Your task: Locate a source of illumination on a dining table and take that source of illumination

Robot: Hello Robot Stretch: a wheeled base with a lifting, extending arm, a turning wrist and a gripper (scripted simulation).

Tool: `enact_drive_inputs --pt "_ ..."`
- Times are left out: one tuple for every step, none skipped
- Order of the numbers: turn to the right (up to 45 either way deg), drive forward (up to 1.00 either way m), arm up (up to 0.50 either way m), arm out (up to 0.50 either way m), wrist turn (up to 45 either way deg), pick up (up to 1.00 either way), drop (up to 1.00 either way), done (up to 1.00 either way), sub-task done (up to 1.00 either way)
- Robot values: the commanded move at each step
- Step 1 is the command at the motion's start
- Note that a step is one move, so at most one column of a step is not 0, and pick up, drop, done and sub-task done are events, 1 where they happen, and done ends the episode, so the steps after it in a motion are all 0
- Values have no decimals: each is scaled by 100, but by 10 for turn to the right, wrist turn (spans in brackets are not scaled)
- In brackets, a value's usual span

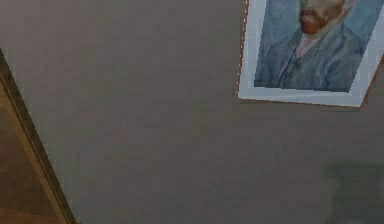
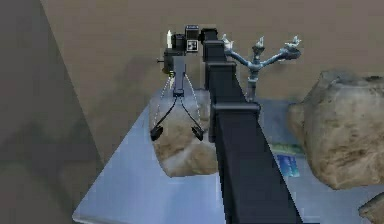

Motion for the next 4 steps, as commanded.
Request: enact_drive_inputs --pt "0 0 0 0 450 0 0 0 0" --pt "0 0 0 0 450 0 0 0 0" --pt "0 0 0 0 450 0 0 0 0" --pt "0 0 0 0 390 0 0 0 0"
